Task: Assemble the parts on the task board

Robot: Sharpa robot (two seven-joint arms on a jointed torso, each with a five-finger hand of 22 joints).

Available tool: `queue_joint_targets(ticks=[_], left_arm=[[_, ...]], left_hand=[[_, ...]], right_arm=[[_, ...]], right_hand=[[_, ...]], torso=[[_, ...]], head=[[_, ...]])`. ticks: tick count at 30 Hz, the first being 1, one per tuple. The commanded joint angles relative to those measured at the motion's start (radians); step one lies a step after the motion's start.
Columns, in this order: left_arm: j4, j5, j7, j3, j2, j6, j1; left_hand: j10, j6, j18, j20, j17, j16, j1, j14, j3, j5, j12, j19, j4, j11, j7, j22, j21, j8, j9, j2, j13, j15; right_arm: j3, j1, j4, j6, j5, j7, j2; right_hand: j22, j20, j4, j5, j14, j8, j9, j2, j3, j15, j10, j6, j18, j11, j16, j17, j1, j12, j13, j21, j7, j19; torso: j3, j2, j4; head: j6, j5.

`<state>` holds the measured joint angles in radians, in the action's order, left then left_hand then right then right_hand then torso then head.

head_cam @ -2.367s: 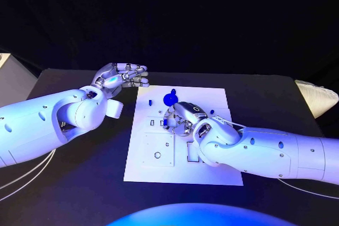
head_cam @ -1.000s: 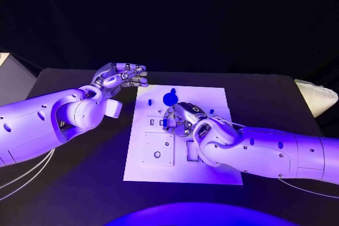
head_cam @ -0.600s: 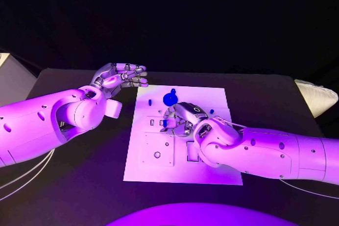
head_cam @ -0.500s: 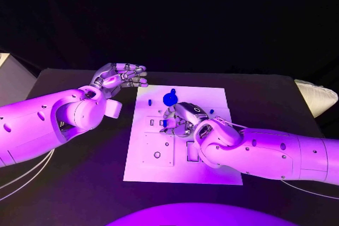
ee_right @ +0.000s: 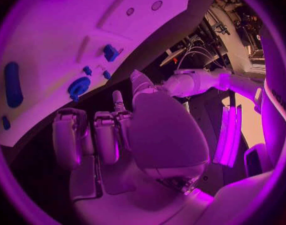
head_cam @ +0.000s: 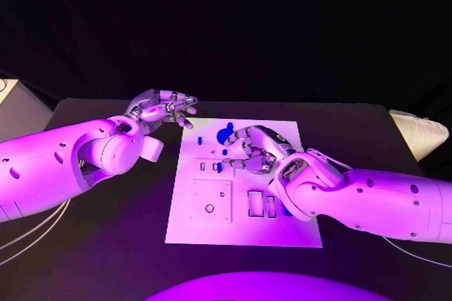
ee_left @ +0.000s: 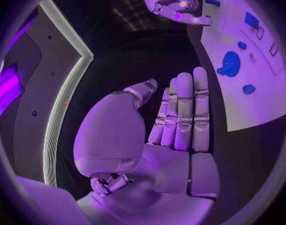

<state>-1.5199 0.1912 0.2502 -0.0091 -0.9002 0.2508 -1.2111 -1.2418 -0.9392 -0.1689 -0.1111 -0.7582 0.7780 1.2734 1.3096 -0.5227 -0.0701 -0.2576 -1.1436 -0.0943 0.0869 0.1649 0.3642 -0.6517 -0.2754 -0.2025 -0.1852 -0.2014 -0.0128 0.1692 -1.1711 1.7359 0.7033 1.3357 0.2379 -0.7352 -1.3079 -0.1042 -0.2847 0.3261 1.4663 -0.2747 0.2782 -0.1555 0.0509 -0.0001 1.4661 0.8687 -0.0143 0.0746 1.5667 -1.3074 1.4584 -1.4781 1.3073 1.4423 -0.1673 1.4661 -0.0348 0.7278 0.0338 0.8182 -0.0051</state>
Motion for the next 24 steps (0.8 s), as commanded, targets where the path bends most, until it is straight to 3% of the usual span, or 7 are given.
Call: queue_joint_targets(ticks=[1, 4, 5, 7, 17, 22, 24], left_arm=[[-0.005, 0.195, -0.201, 0.001, -0.001, -0.028, -0.002], [-0.007, 0.271, -0.303, 0.001, -0.001, -0.079, -0.006], [-0.008, 0.301, -0.345, 0.002, -0.001, -0.106, -0.008], [-0.009, 0.355, -0.420, 0.002, 0.003, -0.162, -0.016], [-0.014, 0.599, -0.683, 0.001, 0.049, -0.362, -0.045], [0.001, 0.670, -0.722, 0.000, 0.086, -0.383, -0.048], [0.010, 0.695, -0.731, -0.003, 0.101, -0.388, -0.050]], left_hand=[[0.021, 0.019, -0.010, 0.019, -0.325, 0.376, -0.016, 0.088, 0.007, 0.002, -0.147, -0.002, -0.020, -0.021, -0.012, 0.110, -0.163, -0.067, -0.036, -0.002, -0.116, 0.020], [0.049, 0.027, 0.013, 0.027, -0.480, 0.537, -0.036, 0.140, 0.017, 0.002, -0.335, -0.029, -0.055, -0.034, -0.033, 0.331, -0.366, -0.141, -0.083, -0.001, -0.259, 0.031], [0.075, 0.037, 0.017, 0.029, -0.510, 0.568, -0.044, 0.151, 0.019, -0.001, -0.407, -0.029, -0.075, -0.043, -0.037, 0.384, -0.416, -0.174, -0.109, 0.002, -0.317, 0.036], [0.085, 0.045, 0.024, 0.032, -0.542, 0.598, -0.063, 0.164, 0.025, 0.002, -0.474, -0.038, -0.103, -0.044, -0.043, 0.445, -0.468, -0.209, -0.139, 0.004, -0.368, 0.036], [0.097, 0.060, 0.038, 0.039, -0.600, 0.649, -0.091, 0.189, 0.038, 0.003, -0.580, -0.063, -0.172, -0.055, -0.056, 0.555, -0.559, -0.290, -0.215, 0.010, -0.458, 0.044], [0.096, 0.067, 0.040, 0.039, -0.605, 0.654, -0.105, 0.191, 0.048, 0.004, -0.591, -0.065, -0.189, -0.055, -0.055, 0.565, -0.568, -0.300, -0.228, 0.008, -0.471, 0.044], [0.060, 0.070, 0.048, 0.040, -0.630, 0.672, -0.120, 0.201, 0.063, 0.003, -0.656, -0.089, -0.194, -0.056, -0.057, 0.609, -0.596, -0.309, -0.240, 0.009, -0.544, 0.045]], right_arm=[[-0.002, -0.018, 0.013, -0.007, -0.242, -0.161, -0.032], [-0.004, -0.035, 0.009, -0.001, -0.326, -0.168, -0.058], [-0.005, -0.041, 0.005, 0.002, -0.357, -0.171, -0.067], [-0.007, -0.051, -0.005, 0.004, -0.419, -0.175, -0.080], [-0.015, -0.104, -0.064, 0.002, -0.655, -0.179, -0.108], [-0.016, -0.119, -0.089, -0.007, -0.693, -0.167, -0.111], [-0.016, -0.123, -0.097, -0.009, -0.702, -0.162, -0.112]], right_hand=[[-0.187, -0.007, 0.000, 0.017, 0.104, -0.008, 0.002, 0.001, 0.010, 0.008, 0.002, -0.003, -0.018, 0.007, 0.003, -0.261, 0.012, 0.005, 0.159, -0.007, 0.003, 0.042], [-0.185, -0.006, -0.001, 0.039, 0.103, -0.017, 0.004, 0.003, 0.022, 0.007, 0.003, 0.003, -0.019, 0.005, 0.002, -0.259, 0.017, 0.004, 0.161, -0.011, 0.004, 0.040], [-0.184, -0.006, -0.001, 0.044, 0.103, -0.018, 0.004, 0.003, 0.024, 0.006, 0.004, 0.003, -0.019, 0.005, 0.002, -0.259, 0.017, 0.003, 0.161, -0.012, 0.004, 0.040], [-0.184, -0.006, -0.002, 0.048, 0.103, -0.019, 0.004, 0.003, 0.025, 0.006, 0.004, 0.003, -0.019, 0.005, 0.002, -0.259, 0.016, 0.003, 0.161, -0.013, 0.004, 0.039], [-0.179, -0.005, -0.005, 0.060, 0.103, -0.022, 0.004, 0.004, 0.031, 0.006, 0.001, -0.003, -0.021, 0.006, 0.001, -0.257, 0.004, 0.005, 0.158, -0.022, 0.003, 0.035], [-0.178, -0.005, -0.005, 0.061, 0.102, -0.021, 0.003, 0.004, 0.032, 0.007, -0.001, -0.006, -0.022, 0.006, 0.001, -0.256, 0.001, 0.007, 0.156, -0.025, 0.003, 0.034], [-0.178, -0.005, -0.005, 0.061, 0.102, -0.021, 0.003, 0.004, 0.032, 0.007, -0.001, -0.006, -0.022, 0.006, 0.001, -0.256, 0.001, 0.007, 0.156, -0.025, 0.003, 0.034]], torso=[[0.0079, -0.023, -0.0019], [0.0104, -0.032, -0.0026], [0.0120, -0.036, -0.0031], [0.0138, -0.041, -0.0032], [0.0192, -0.052, 0.0003], [0.0197, -0.048, 0.0014], [0.0196, -0.048, 0.0009]], head=[[0.003, 0.004], [0.004, 0.004], [0.006, 0.006], [0.008, 0.007], [0.022, 0.006], [0.026, 0.007], [0.027, 0.008]])
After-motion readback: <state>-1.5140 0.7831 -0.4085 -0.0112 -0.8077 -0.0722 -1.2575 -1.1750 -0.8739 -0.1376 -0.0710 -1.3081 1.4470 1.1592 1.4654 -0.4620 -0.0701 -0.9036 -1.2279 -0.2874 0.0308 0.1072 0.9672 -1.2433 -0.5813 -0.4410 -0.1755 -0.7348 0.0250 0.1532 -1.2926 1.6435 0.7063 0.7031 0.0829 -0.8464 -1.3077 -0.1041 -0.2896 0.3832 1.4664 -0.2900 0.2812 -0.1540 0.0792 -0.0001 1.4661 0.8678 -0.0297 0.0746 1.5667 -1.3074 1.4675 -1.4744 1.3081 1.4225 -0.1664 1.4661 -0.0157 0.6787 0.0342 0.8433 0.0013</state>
